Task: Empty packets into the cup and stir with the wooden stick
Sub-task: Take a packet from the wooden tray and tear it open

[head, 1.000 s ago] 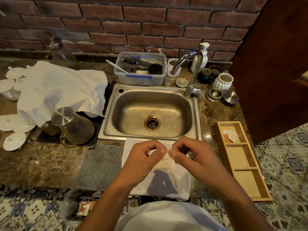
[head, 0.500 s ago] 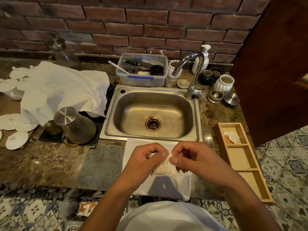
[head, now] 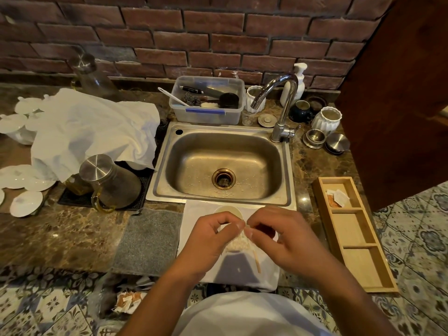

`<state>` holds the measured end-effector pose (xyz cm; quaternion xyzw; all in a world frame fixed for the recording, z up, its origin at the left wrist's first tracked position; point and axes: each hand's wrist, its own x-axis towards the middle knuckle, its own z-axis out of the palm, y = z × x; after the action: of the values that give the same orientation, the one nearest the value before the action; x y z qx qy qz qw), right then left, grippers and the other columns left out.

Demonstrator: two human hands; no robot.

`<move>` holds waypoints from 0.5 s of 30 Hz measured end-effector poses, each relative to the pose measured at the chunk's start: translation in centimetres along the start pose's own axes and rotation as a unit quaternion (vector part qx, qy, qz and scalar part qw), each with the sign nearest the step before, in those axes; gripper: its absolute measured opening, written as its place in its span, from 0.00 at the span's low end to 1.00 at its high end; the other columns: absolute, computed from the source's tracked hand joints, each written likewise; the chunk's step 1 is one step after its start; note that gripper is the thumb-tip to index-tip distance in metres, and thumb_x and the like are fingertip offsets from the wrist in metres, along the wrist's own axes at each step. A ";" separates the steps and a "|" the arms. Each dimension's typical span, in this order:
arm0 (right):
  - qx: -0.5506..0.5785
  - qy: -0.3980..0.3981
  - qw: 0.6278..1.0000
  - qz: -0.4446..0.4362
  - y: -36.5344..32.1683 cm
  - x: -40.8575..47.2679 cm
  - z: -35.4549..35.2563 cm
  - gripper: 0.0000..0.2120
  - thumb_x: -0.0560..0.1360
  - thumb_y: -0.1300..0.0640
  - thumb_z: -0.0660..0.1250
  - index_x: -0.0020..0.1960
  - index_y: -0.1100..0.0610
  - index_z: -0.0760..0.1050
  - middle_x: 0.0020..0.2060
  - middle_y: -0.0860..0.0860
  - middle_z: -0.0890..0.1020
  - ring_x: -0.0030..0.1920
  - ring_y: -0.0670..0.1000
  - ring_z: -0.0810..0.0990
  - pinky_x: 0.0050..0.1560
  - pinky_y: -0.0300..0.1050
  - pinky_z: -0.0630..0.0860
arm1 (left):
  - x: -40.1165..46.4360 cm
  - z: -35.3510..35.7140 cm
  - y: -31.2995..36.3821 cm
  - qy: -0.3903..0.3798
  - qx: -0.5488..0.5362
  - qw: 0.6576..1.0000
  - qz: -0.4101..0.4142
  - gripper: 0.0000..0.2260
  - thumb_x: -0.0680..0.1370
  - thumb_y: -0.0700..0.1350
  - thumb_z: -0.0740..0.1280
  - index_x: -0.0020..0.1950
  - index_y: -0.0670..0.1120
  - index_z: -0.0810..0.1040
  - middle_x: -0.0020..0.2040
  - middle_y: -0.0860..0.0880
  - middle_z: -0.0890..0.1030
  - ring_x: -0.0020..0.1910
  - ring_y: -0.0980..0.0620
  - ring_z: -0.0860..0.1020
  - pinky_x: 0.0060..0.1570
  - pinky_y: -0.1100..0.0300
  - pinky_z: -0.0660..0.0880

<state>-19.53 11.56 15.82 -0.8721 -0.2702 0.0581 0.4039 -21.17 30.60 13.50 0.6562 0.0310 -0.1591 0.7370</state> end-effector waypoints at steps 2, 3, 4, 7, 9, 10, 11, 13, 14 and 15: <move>-0.063 0.031 0.997 -0.036 0.0 0.1 0.6 0.03 0.79 0.56 0.70 0.46 0.52 0.80 0.36 0.44 0.79 0.38 0.46 0.75 0.38 0.49 0.75 | 0.0 0.2 -0.2 0.004 -0.057 0.998 -0.037 0.07 0.72 0.48 0.72 0.39 0.46 0.85 0.36 0.48 0.83 0.35 0.53 0.79 0.38 0.61 0.75; -0.073 0.043 0.995 -0.043 0.1 0.1 0.9 0.03 0.78 0.56 0.70 0.46 0.53 0.80 0.37 0.45 0.79 0.38 0.46 0.75 0.38 0.48 0.74 | 0.1 0.3 -0.3 0.009 -0.086 0.995 -0.055 0.08 0.70 0.50 0.72 0.39 0.46 0.85 0.36 0.46 0.82 0.34 0.52 0.78 0.36 0.61 0.74; -0.073 0.054 0.995 -0.045 0.0 0.2 1.1 0.02 0.79 0.57 0.70 0.47 0.53 0.80 0.37 0.45 0.79 0.38 0.46 0.75 0.38 0.47 0.74 | 0.1 0.3 -0.4 0.015 -0.115 0.991 -0.071 0.09 0.69 0.51 0.73 0.40 0.45 0.84 0.36 0.44 0.81 0.34 0.51 0.77 0.34 0.60 0.73; -0.041 0.073 0.996 -0.031 -0.1 0.1 1.5 0.05 0.80 0.54 0.68 0.47 0.53 0.80 0.38 0.44 0.80 0.38 0.43 0.75 0.38 0.45 0.75 | 0.3 0.2 -0.7 0.015 -0.176 0.980 -0.095 0.10 0.67 0.50 0.74 0.39 0.44 0.83 0.34 0.44 0.79 0.32 0.52 0.77 0.31 0.61 0.74; -0.025 0.081 0.996 -0.018 -0.4 0.2 1.5 0.07 0.81 0.52 0.67 0.46 0.53 0.80 0.37 0.43 0.80 0.38 0.44 0.76 0.38 0.45 0.75 | 0.4 0.0 -0.6 -0.005 -0.211 0.973 -0.092 0.09 0.69 0.49 0.74 0.40 0.43 0.82 0.34 0.46 0.78 0.31 0.53 0.76 0.30 0.61 0.73; -0.022 0.087 0.996 -0.015 -0.5 0.2 1.4 0.08 0.81 0.51 0.67 0.46 0.53 0.80 0.37 0.43 0.79 0.38 0.44 0.76 0.37 0.45 0.75 | 0.4 -0.2 -0.5 -0.017 -0.223 0.971 -0.087 0.09 0.70 0.49 0.73 0.40 0.43 0.82 0.34 0.46 0.78 0.31 0.54 0.75 0.30 0.61 0.72; -0.021 0.094 0.995 -0.013 -0.6 0.3 1.2 0.09 0.81 0.51 0.66 0.46 0.53 0.80 0.37 0.43 0.79 0.38 0.45 0.76 0.37 0.43 0.75 | 0.3 -0.4 -0.4 -0.029 -0.223 0.971 -0.081 0.09 0.71 0.49 0.73 0.41 0.43 0.82 0.33 0.47 0.78 0.30 0.54 0.75 0.31 0.60 0.71; -0.012 0.105 0.994 -0.006 -0.8 0.6 0.9 0.09 0.80 0.50 0.66 0.46 0.53 0.80 0.37 0.42 0.79 0.38 0.45 0.77 0.37 0.42 0.75 | 0.2 -0.6 -0.2 -0.047 -0.199 0.977 -0.067 0.08 0.72 0.49 0.72 0.40 0.44 0.83 0.31 0.49 0.77 0.29 0.54 0.73 0.33 0.59 0.69; 0.006 0.103 0.995 0.001 -0.8 0.7 0.8 0.09 0.80 0.50 0.67 0.46 0.53 0.80 0.37 0.42 0.79 0.38 0.46 0.77 0.37 0.42 0.75 | 0.1 -0.7 -0.1 -0.050 -0.185 0.980 -0.060 0.08 0.72 0.49 0.72 0.40 0.45 0.83 0.29 0.49 0.77 0.28 0.55 0.72 0.33 0.59 0.68; 0.033 0.094 0.995 0.013 -0.8 0.7 0.7 0.08 0.80 0.49 0.67 0.46 0.52 0.80 0.37 0.42 0.80 0.38 0.47 0.78 0.38 0.43 0.76 | 0.1 -0.7 0.0 -0.047 -0.175 0.982 -0.053 0.08 0.72 0.49 0.72 0.40 0.45 0.83 0.29 0.49 0.77 0.27 0.55 0.71 0.33 0.60 0.68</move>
<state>-19.49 12.79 16.06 -0.8631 -0.2180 -0.0099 0.4554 -20.93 31.24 13.38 0.5060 0.0588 -0.2210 0.8317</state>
